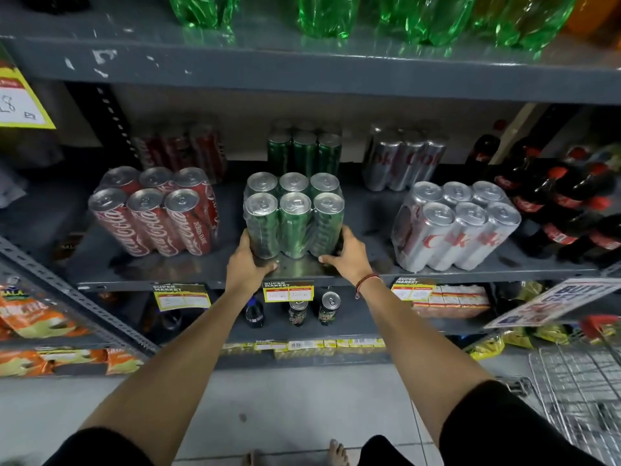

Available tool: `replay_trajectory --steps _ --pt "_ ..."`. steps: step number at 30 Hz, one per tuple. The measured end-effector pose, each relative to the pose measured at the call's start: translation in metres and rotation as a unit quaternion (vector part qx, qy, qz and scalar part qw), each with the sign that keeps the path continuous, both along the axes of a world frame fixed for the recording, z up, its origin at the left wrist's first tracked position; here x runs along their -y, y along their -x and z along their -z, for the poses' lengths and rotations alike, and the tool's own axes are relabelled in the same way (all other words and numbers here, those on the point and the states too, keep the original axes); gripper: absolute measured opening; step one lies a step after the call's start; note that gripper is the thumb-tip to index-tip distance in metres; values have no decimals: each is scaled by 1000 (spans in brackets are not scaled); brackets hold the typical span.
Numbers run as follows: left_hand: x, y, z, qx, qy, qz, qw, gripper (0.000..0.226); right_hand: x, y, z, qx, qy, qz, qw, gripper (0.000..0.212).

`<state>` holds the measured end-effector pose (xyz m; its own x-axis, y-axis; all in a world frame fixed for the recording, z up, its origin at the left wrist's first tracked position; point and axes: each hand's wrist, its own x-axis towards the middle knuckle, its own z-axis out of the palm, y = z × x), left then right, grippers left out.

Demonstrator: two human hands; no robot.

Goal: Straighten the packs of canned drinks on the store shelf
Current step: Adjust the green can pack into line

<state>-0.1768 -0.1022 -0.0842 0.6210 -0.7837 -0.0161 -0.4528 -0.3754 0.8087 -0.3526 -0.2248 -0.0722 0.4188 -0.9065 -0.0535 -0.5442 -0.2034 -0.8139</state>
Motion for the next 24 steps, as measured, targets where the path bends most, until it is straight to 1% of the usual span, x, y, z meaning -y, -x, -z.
replay_trajectory --steps 3,10,14,21,24 --pt "-6 5 4 24 17 11 999 87 -8 13 6 7 15 15 1000 74" --pt "-13 20 10 26 48 33 998 80 -20 36 8 21 15 31 999 78" --pt "-15 23 13 27 64 29 997 81 -22 41 9 20 16 33 999 81" --pt "-15 23 14 31 66 23 997 81 -22 42 8 14 23 32 999 74" --pt "-17 21 10 1 70 39 997 81 -34 39 9 45 19 49 998 78"
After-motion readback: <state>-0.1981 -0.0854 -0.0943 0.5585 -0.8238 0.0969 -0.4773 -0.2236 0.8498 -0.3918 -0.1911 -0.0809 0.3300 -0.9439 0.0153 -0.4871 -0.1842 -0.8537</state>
